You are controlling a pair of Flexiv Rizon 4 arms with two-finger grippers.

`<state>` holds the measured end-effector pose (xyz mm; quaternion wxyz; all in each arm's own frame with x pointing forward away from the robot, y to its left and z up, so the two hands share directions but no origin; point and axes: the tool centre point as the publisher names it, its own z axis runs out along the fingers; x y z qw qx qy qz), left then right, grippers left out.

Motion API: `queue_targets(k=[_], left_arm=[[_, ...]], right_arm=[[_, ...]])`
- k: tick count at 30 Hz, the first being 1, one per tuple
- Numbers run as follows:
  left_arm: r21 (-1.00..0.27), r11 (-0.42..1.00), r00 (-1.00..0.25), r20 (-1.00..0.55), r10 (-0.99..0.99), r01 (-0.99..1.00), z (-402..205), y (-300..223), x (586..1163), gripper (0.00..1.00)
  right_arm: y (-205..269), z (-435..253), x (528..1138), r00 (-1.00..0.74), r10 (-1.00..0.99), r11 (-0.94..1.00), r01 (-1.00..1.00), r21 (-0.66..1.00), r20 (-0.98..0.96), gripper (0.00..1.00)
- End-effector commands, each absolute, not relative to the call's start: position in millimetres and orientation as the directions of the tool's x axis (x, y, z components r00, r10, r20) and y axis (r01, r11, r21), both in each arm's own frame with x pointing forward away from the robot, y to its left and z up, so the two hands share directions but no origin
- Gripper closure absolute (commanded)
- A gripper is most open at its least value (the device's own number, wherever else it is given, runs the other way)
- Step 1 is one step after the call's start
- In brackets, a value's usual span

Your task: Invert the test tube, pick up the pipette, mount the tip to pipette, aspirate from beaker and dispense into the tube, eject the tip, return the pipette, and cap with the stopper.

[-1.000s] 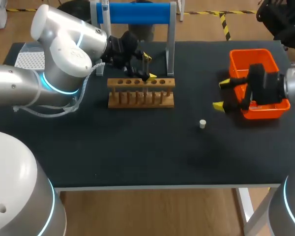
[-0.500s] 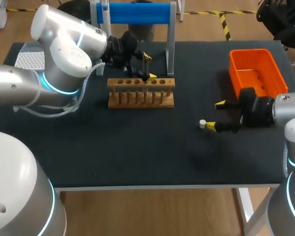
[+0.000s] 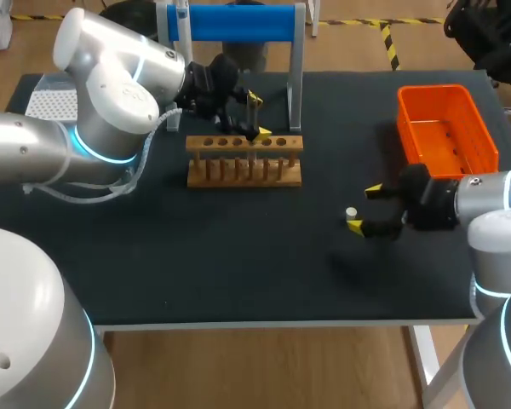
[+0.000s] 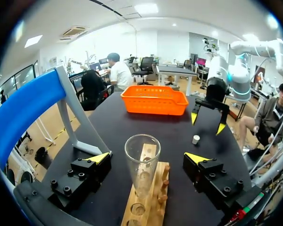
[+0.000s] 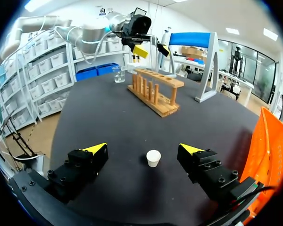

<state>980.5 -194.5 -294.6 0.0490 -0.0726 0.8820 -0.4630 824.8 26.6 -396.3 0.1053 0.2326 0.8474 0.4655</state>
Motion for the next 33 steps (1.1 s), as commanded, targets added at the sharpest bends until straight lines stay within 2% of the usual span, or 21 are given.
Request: queue_targets(k=[1,10,26,33], left_arm=[[-0.823,0.562,-0.985,-0.018,-0.171,-0.083,-294.3,-194.1,981.0,0.00],[-0.823,0.562,-0.985,-0.018,-0.171,-0.083,-294.3,-194.1,981.0,0.00],[-0.823,0.562,-0.985,-0.018,-0.171,-0.083,-294.3,-194.1,981.0,0.00],[-0.823,0.562,-0.985,-0.018,-0.171,-0.083,-294.3,-194.1,981.0,0.00]], right_arm=[[33.9,-406.0,830.3,-0.865,0.500,0.460,0.300,0.836,0.036,0.00],[36.0,-416.4,834.6,-0.853,0.521,0.464,0.323,0.824,0.041,0.05],[35.8,-426.0,838.0,-0.844,0.533,0.465,0.344,0.816,0.052,0.31],[35.8,-427.1,839.0,-0.842,0.537,0.466,0.349,0.813,0.054,0.39]])
